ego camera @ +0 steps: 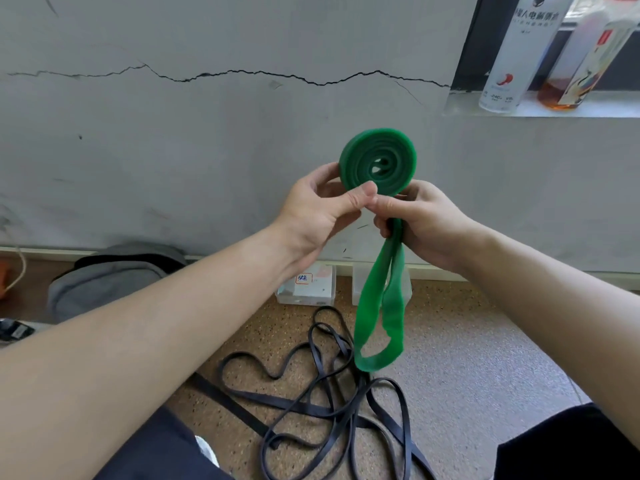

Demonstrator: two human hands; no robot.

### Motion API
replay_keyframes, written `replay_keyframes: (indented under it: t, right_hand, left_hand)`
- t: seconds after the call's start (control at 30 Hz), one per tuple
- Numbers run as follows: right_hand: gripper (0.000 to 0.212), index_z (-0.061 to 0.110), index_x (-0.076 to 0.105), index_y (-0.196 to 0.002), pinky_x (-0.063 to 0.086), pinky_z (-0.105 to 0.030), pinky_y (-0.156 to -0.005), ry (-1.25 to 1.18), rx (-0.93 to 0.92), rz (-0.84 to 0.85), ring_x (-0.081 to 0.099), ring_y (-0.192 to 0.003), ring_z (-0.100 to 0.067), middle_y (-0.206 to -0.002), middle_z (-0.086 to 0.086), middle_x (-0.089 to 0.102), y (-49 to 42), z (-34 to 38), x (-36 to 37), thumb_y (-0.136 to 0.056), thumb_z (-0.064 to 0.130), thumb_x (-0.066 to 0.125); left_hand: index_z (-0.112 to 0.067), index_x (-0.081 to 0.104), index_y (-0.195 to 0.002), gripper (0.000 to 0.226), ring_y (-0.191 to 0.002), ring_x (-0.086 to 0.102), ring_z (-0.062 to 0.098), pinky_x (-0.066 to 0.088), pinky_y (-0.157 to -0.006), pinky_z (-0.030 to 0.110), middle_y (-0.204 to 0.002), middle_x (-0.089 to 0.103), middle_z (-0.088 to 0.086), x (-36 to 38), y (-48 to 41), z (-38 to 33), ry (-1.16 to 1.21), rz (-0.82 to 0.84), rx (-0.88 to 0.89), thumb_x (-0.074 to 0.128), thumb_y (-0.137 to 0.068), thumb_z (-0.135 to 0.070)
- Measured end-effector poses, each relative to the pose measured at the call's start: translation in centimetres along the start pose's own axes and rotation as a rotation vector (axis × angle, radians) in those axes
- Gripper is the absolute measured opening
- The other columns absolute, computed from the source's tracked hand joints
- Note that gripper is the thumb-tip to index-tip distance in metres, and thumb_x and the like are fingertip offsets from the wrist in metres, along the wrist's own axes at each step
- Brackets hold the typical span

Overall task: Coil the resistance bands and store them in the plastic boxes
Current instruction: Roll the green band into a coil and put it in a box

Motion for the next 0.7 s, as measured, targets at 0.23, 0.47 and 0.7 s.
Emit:
replay_keyframes:
  t: [0.23,0.47,0.7]
  right_hand:
    - [0.021,0.012,0.060,-0.088,0.038,-0.023,-0.052,0.061,0.021,0.004,0.041,-0.058,-0.012,-0.065,0.001,0.045,-0.1,0.2,-0.1,-0.083,0.027,0.073]
    - [0.071,-0.001,0.058,-0.120,0.040,-0.033,-0.065,0.294,0.119,0.123,0.050,-0.064,-0.018,-0.075,-0.005,0.054,0.4,-0.4,-1.7,-0.064,0.033,0.087]
    - [0.049,0.009,0.078,-0.101,0.048,-0.036,-0.081,0.405,0.080,0.091,0.059,-0.083,-0.019,-0.100,-0.016,0.076,0.7,0.8,-2.3,-0.061,0.033,0.093]
  left_hand:
    - [-0.005,0.072,-0.112,0.032,-0.101,0.072,0.023,0.055,-0.097,0.034,-0.106,0.076,0.015,-0.3,-0.7,-1.5,-0.103,0.011,0.082,0.076,-0.081,-0.002]
    - [-0.008,0.074,-0.109,0.033,-0.099,0.074,0.024,0.056,-0.093,0.032,-0.103,0.077,0.013,-1.1,-0.7,-2.9,-0.170,0.067,0.090,0.077,-0.077,0.001]
    - [-0.007,0.073,-0.114,0.041,-0.100,0.074,0.025,0.058,-0.090,0.032,-0.103,0.077,0.010,-2.0,-0.4,-4.1,-0.491,0.216,0.097,0.080,-0.074,0.002]
Point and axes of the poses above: each hand's wrist, its own y-axis away from the middle knuckle, its own x-axis out of the palm, z = x × y, the point moved 5 cm from there along -y, towards the middle knuckle
